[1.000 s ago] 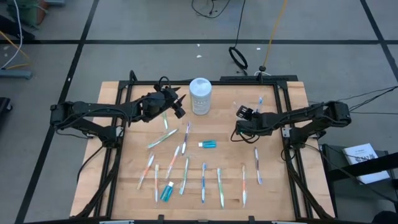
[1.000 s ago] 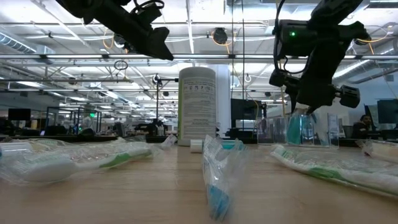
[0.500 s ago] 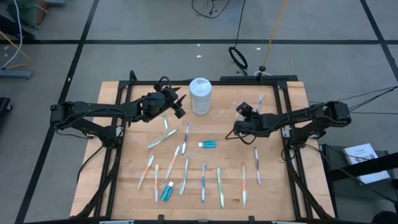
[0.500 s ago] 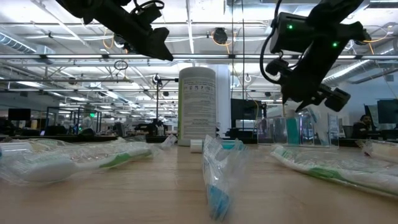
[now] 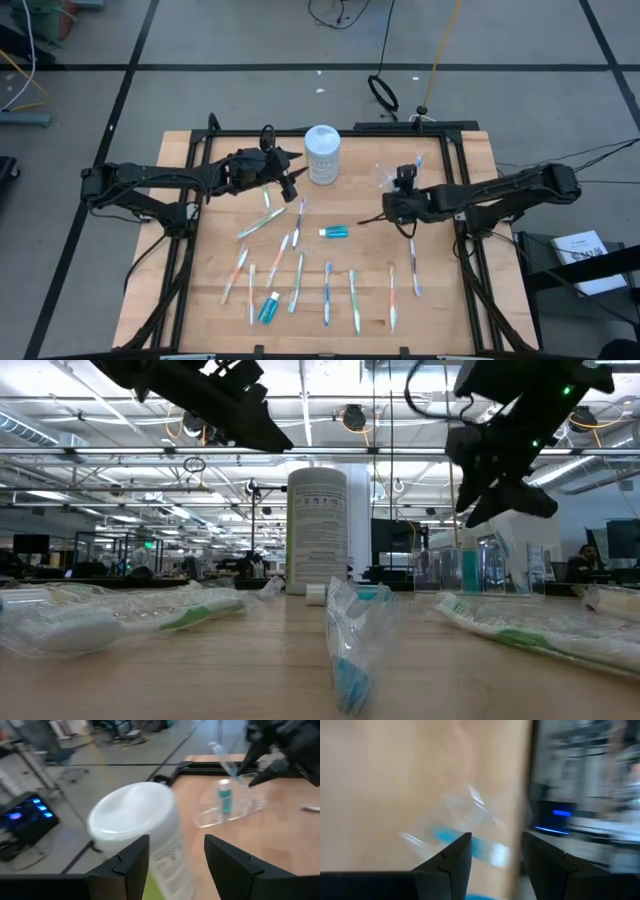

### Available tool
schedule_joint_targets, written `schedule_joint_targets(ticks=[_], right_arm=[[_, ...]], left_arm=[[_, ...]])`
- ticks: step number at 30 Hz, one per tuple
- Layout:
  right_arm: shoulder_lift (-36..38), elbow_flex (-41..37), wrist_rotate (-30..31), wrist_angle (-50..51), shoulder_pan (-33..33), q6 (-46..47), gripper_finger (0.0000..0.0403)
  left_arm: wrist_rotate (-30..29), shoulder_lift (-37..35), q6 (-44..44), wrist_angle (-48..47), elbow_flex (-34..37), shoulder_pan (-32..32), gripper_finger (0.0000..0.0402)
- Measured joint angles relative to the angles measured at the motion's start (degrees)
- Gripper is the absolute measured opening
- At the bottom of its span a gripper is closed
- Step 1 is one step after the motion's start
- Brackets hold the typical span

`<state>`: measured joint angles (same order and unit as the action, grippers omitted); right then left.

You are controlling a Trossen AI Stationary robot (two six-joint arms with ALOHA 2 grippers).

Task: Pick & Place toothbrushing station
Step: Put the blue mouthwash into the transparent organizer

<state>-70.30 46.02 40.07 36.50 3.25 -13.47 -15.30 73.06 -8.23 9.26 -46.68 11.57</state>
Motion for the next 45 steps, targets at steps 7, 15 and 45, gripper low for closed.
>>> schedule_joint_targets(ticks=[7,15,45], right_arm=[[2.4,0.0,-21.3,-12.8,0.0,19.3,0.0164],[2.3,-3.6,-27.0,-29.1,0.0,19.1,0.0164],[2.4,-23.3,-26.9,-61.4,0.0,33.8,0.0164]], left_arm=[[7.7,0.0,4.0,-0.2,0.0,0.0,0.0196],[19.6,0.0,4.3,-1.6,3.1,-3.1,0.0195],[18.0,36.6,12.7,33.4,8.1,-12.4,0.0195]])
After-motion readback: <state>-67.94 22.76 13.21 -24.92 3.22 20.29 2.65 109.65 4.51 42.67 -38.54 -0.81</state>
